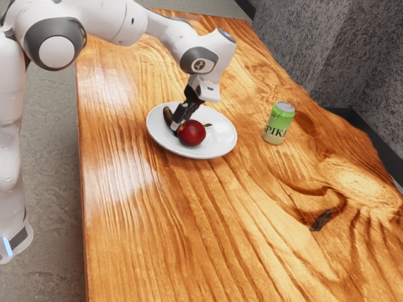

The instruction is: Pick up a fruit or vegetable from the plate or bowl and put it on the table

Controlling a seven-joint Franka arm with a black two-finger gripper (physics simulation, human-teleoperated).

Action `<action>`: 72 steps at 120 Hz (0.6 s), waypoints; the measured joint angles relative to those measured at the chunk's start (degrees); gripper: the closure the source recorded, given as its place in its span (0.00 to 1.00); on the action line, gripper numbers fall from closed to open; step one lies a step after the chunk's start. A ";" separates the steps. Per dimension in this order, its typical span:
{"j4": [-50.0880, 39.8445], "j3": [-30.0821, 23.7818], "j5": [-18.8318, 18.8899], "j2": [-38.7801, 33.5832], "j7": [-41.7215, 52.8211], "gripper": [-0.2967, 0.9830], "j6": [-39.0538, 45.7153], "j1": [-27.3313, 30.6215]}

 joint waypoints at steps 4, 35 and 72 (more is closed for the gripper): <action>-0.06 0.01 0.00 0.00 -0.09 0.23 0.12 0.00; -0.90 0.01 -0.04 -0.08 -0.65 0.23 0.73 0.01; -0.97 0.28 -0.04 -0.06 -1.19 0.23 0.91 0.67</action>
